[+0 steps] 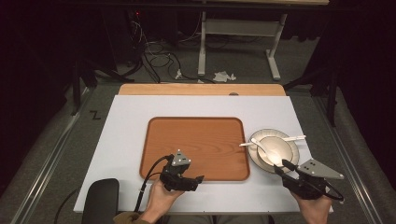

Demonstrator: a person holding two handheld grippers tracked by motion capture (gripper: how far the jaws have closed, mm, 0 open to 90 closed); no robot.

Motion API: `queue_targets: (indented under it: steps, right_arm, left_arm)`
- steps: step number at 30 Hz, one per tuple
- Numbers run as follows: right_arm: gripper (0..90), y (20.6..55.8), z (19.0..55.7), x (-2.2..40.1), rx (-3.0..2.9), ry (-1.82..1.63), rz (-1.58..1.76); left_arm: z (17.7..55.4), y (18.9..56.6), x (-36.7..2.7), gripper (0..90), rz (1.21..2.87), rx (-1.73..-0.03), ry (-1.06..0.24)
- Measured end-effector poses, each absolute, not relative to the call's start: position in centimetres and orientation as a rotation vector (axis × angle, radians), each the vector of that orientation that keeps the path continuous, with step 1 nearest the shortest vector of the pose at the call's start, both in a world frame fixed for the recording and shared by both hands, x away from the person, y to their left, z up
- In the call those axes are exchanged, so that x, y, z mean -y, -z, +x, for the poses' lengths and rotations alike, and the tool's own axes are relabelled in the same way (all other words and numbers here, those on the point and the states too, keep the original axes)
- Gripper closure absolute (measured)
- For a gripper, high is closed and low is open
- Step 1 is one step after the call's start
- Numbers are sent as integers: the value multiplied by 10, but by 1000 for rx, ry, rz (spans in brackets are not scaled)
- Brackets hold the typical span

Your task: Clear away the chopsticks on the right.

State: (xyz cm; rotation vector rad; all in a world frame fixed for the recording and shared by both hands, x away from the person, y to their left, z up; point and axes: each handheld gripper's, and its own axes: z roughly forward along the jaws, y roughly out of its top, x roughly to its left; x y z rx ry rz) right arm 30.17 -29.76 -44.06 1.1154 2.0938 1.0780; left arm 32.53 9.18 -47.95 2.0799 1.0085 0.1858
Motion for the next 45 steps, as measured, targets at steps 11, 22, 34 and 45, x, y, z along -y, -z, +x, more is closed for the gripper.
queue_targets:
  steps: [11,22,34,45]
  right_arm:
    - [661,433,306,322,-2012,-1078,1187]
    - [711,429,321,350,-1949,-1056,1246]
    - [727,431,372,379,-2028,-1021,1306]
    - [707,437,426,378,-2183,-852,1263]
  left_arm:
    - [324,479,-93,289,2079,-1012,-201]
    - [320,479,-95,290,2074,-1027,-217]
    - [313,479,-108,290,2045,-1086,-234]
    - [302,481,-120,291,2010,-1166,-268]
